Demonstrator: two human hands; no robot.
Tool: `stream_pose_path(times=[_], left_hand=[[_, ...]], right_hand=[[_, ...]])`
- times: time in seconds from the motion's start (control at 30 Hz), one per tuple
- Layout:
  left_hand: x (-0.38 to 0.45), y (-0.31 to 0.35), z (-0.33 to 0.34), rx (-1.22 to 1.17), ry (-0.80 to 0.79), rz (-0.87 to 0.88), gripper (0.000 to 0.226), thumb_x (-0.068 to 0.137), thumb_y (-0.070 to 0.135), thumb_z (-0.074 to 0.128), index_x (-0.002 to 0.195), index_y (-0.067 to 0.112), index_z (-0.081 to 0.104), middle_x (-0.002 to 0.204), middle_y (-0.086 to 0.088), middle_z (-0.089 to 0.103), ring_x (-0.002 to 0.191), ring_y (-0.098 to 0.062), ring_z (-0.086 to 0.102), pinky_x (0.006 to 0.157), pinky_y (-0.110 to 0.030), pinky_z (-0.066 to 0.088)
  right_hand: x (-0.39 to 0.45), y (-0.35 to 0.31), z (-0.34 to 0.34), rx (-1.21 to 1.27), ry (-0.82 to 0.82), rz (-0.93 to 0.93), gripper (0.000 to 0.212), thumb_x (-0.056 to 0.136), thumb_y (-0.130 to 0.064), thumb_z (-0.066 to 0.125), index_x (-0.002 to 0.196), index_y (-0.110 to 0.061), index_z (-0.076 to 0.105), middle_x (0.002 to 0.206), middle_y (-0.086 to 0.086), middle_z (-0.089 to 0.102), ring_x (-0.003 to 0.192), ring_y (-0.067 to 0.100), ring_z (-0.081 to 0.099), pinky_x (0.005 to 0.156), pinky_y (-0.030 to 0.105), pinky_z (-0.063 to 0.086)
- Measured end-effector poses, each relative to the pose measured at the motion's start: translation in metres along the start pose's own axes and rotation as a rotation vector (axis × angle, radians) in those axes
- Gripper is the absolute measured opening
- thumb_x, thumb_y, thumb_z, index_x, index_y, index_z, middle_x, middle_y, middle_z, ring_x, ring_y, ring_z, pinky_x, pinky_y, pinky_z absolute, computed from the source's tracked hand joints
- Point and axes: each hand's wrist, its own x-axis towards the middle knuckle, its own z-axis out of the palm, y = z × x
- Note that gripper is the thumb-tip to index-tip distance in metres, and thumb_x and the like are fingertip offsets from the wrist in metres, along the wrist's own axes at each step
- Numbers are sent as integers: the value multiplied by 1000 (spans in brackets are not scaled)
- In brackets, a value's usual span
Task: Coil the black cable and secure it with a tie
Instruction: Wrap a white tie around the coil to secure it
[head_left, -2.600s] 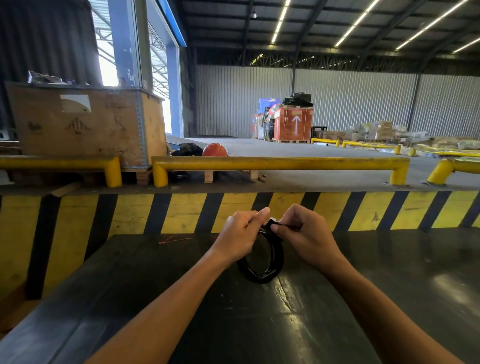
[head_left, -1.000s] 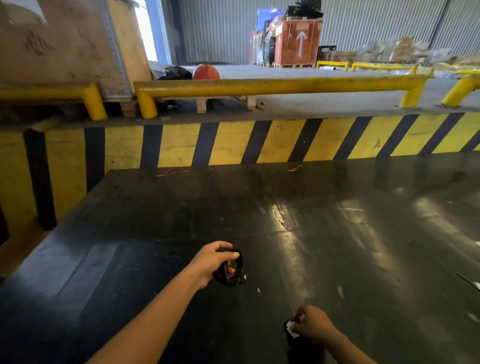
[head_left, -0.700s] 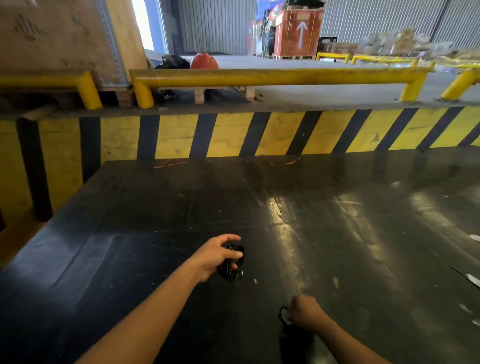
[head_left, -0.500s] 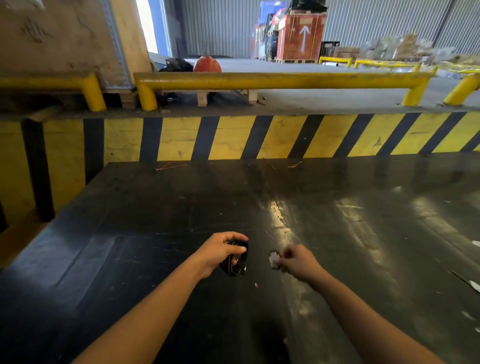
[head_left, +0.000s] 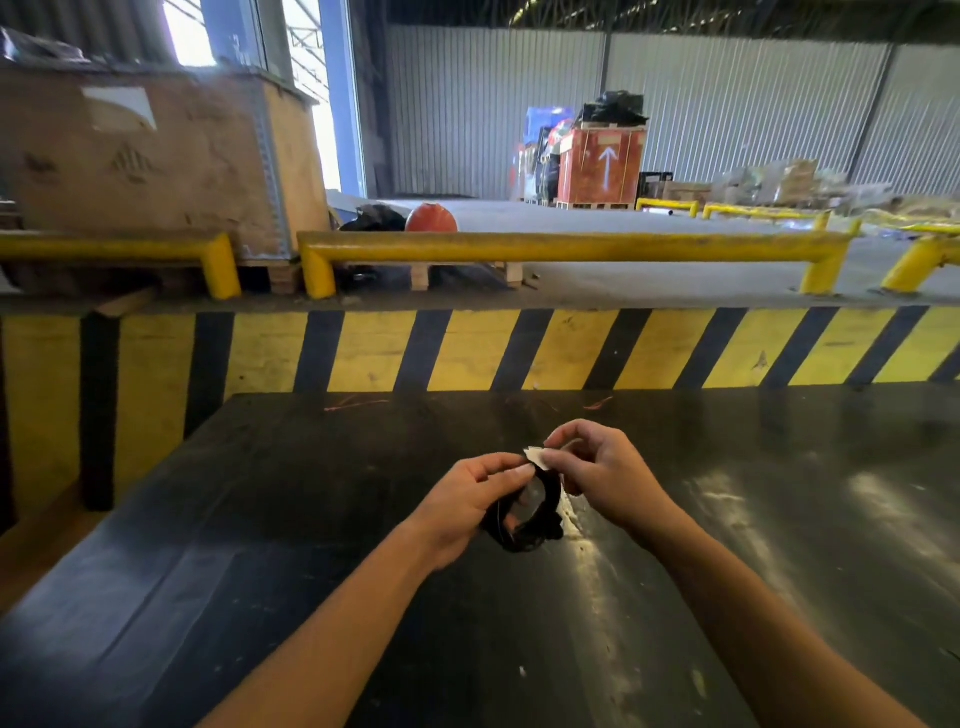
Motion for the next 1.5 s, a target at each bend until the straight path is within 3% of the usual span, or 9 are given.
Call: stream_pose_path(times=[0.17, 0.3, 0.47, 0.6, 0.87, 1.13, 1.37, 1.5], left_hand=[[2, 2, 0, 30, 4, 25, 20, 91, 15, 59, 110, 13, 66, 76, 5, 70, 62, -7, 60, 58, -20, 49], [4, 3, 1, 87, 30, 37, 20, 91, 13, 58, 109, 11, 66, 79, 2, 70, 64, -6, 63, 59, -18, 49], [4, 6, -2, 209, 36, 83, 18, 92, 17, 57, 105, 9, 68, 67, 6, 64, 57, -9, 54, 59, -19, 48], [4, 13, -4, 239, 19, 105, 15, 92, 17, 57, 97, 8, 68, 65, 2, 59, 53, -9, 52, 58, -17, 47], [4, 22, -2, 184, 18, 78, 11, 90, 17, 60, 90, 10, 68, 62, 1, 58, 51, -10, 49, 55, -17, 46], [2, 26, -2, 106, -4, 22, 12, 89, 21, 60, 88, 13, 68, 64, 1, 56, 52, -10, 47, 57, -21, 44], [6, 27, 3, 159, 50, 73, 10, 89, 19, 62, 82, 14, 68, 57, 6, 58, 49, -10, 47, 55, -20, 43], [6, 25, 6, 182, 82, 99, 11, 89, 16, 62, 78, 14, 66, 53, 10, 59, 47, -9, 48, 53, -20, 43]], right_hand=[[-1, -2, 0, -108, 69, -66, 4, 83, -20, 67, 80, -22, 65, 67, -1, 65, 58, 9, 56, 56, 28, 47], [-3, -7, -2, -183, 54, -92, 4, 85, -21, 65, 82, -23, 66, 67, -7, 63, 57, 3, 56, 55, 19, 44], [-6, -14, -16, -322, -144, -155, 17, 88, -24, 61, 104, -22, 66, 86, -7, 69, 80, 7, 66, 72, 23, 55], [-7, -16, -26, -384, -256, -205, 29, 87, -20, 63, 116, -23, 64, 89, -12, 67, 84, 3, 64, 73, 18, 51], [-6, -19, -23, -493, -72, -378, 16, 88, -18, 60, 100, -17, 71, 92, -2, 66, 83, 7, 61, 72, 18, 51], [-5, -15, -19, -481, -45, -431, 11, 87, -16, 62, 92, -15, 71, 94, -3, 64, 81, 5, 59, 69, 11, 47], [-6, -16, -8, -440, 53, -385, 13, 91, -12, 54, 81, -20, 56, 88, -3, 55, 75, 2, 51, 65, 4, 39], [-5, -17, 2, -354, 123, -264, 12, 94, -13, 49, 84, -13, 56, 86, 1, 54, 73, 2, 49, 64, 6, 40]])
